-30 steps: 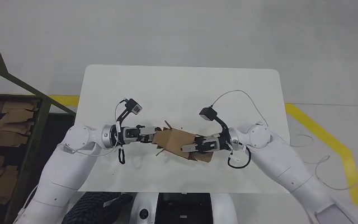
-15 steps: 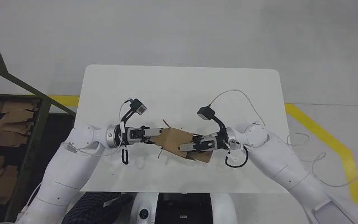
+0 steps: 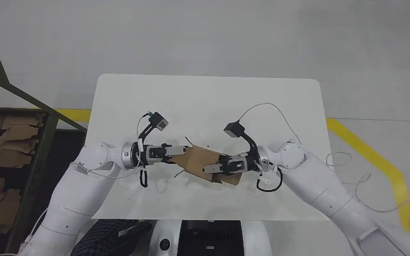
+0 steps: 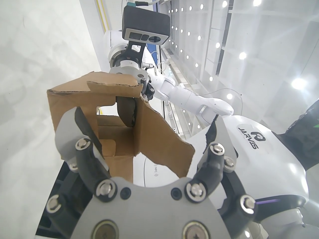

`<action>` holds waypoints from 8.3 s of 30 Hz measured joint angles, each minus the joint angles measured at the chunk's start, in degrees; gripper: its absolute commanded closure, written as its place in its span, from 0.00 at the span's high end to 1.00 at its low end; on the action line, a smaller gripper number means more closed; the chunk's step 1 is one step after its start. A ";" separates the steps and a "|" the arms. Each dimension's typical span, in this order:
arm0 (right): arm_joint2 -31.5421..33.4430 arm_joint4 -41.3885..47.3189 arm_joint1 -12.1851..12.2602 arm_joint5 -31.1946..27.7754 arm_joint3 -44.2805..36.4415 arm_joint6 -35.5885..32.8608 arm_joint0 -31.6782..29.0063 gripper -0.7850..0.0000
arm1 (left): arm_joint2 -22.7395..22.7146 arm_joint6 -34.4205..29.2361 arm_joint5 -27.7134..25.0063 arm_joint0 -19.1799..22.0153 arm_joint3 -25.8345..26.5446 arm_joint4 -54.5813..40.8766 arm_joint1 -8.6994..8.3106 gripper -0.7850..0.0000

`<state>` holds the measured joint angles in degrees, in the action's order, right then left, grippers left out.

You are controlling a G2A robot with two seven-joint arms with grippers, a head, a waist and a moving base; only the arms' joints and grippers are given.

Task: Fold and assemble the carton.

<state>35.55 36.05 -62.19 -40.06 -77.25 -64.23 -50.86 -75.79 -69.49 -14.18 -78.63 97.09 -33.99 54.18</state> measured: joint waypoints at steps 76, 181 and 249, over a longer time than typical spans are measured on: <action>1.29 2.74 -1.71 1.17 2.49 -1.18 -1.93 0.00 | -3.70 -0.66 -0.23 -2.62 2.00 -2.74 -0.15 1.00; 2.45 6.75 -0.23 6.24 1.44 -6.25 -2.60 0.00 | -7.39 5.54 -3.05 -4.92 4.67 15.48 -0.65 1.00; 10.29 14.29 -3.56 15.68 -5.27 -15.70 -7.73 0.00 | -2.19 6.43 -4.00 -5.77 9.13 19.46 -1.31 1.00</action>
<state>45.85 50.34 -65.75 -24.38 -82.52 -79.93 -58.59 -77.98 -63.06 -18.18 -84.40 106.22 -14.53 52.87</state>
